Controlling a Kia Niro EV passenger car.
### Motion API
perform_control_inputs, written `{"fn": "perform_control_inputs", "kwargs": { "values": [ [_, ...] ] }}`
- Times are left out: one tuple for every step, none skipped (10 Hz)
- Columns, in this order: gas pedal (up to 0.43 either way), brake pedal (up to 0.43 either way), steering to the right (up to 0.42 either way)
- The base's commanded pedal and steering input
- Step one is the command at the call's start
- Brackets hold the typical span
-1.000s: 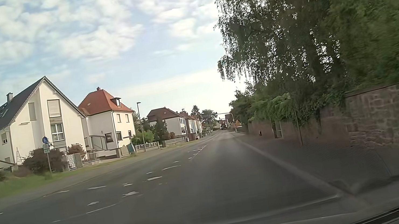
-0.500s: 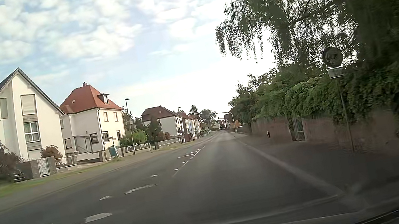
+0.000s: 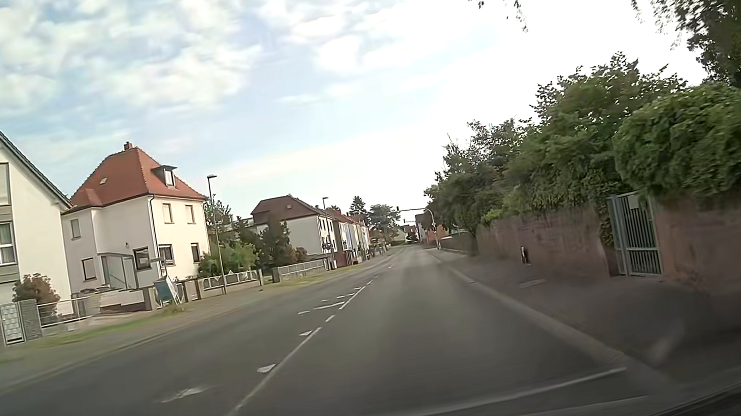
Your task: Follow the waypoints while adhering to traffic rules and regulations
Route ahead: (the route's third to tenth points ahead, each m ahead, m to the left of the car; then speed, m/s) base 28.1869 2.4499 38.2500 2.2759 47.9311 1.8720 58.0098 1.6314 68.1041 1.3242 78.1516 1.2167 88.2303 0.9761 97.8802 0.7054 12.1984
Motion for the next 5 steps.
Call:
{"fn": "perform_control_inputs", "kwargs": {
  "values": [
    [0.02, 0.018, 0.002],
    [0.02, 0.018, 0.002],
    [0.02, 0.018, 0.002],
    [0.02, 0.018, 0.001],
    [0.02, 0.018, 0.001]
  ]
}}
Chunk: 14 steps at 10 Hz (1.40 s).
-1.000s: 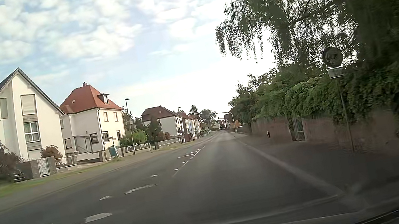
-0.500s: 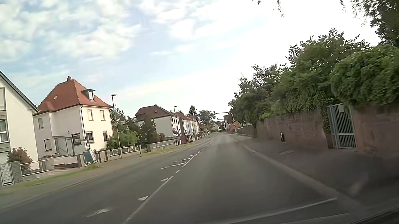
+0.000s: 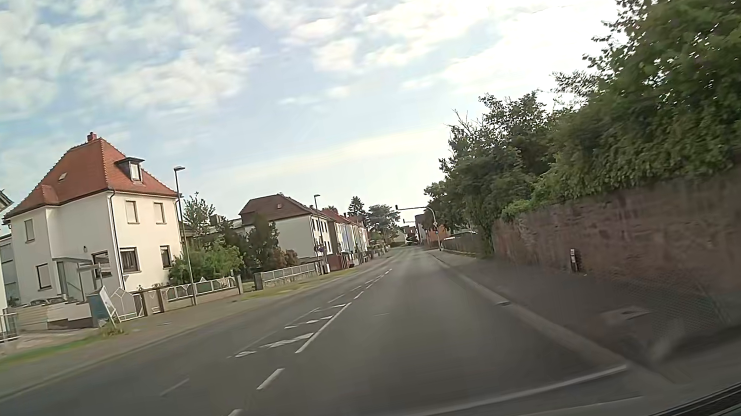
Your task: Follow the waypoints while adhering to traffic rules and regulations
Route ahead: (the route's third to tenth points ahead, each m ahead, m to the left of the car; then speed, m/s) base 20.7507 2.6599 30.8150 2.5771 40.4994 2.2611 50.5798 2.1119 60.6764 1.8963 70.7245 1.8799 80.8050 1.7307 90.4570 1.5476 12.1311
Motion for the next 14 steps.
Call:
{"fn": "perform_control_inputs", "kwargs": {
  "values": [
    [0.02, 0.018, 0.001],
    [0.02, 0.018, 0.001],
    [0.02, 0.018, 0.001],
    [0.02, 0.018, 0.002],
    [0.02, 0.018, 0.001],
    [0.02, 0.018, 0.001],
    [0.02, 0.018, 0.001],
    [0.02, 0.018, 0.002],
    [0.02, 0.018, 0.002],
    [0.02, 0.018, 0.002],
    [0.028, 0.018, 0.002],
    [0.039, 0.018, 0.002],
    [0.039, 0.018, 0.002],
    [0.039, 0.018, 0.002]
  ]
}}
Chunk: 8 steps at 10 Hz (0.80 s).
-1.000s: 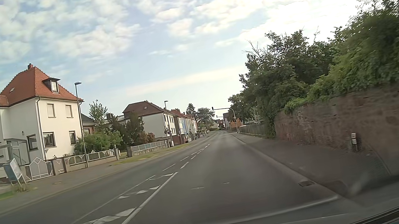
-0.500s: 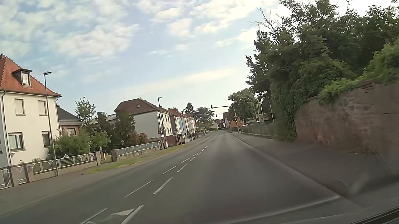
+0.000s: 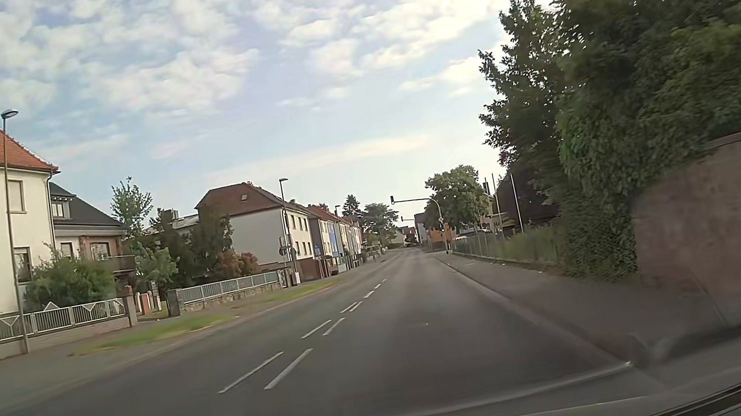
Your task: Follow the waypoints while adhering to traffic rules and regulations
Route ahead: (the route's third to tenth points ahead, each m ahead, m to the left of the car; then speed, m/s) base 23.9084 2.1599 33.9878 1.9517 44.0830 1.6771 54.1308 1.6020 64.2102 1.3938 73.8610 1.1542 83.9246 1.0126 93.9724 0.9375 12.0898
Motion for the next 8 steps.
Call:
{"fn": "perform_control_inputs", "kwargs": {
  "values": [
    [0.039, 0.018, 0.002],
    [0.039, 0.018, 0.002],
    [0.039, 0.018, 0.002],
    [0.039, 0.018, 0.002],
    [0.039, 0.012, 0.002],
    [0.039, 0.018, 0.002],
    [0.039, 0.018, 0.002],
    [0.039, 0.012, 0.002]
  ]
}}
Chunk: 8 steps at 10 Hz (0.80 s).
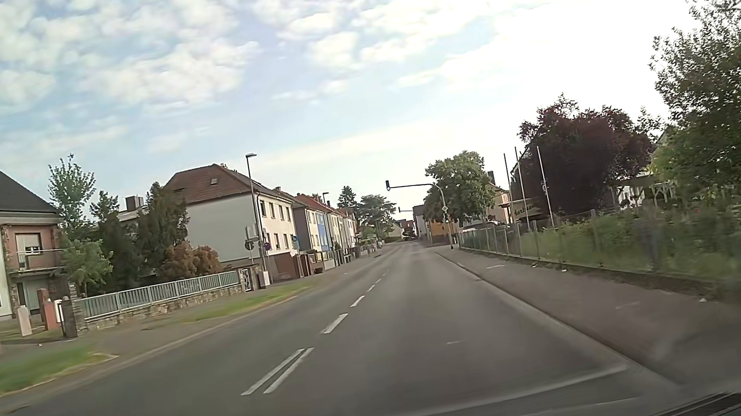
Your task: Follow the waypoints while adhering to traffic rules and regulations
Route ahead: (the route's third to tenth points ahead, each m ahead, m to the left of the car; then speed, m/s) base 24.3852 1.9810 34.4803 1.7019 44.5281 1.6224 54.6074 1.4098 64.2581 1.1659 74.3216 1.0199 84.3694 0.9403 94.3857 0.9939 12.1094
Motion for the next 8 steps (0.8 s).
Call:
{"fn": "perform_control_inputs", "kwargs": {
  "values": [
    [0.039, 0.018, 0.002],
    [0.039, 0.018, 0.002],
    [0.039, 0.018, 0.002],
    [0.039, 0.018, 0.002],
    [0.039, 0.018, 0.002],
    [0.039, 0.018, 0.002],
    [0.039, 0.018, 0.002],
    [0.039, 0.018, 0.002]
  ]
}}
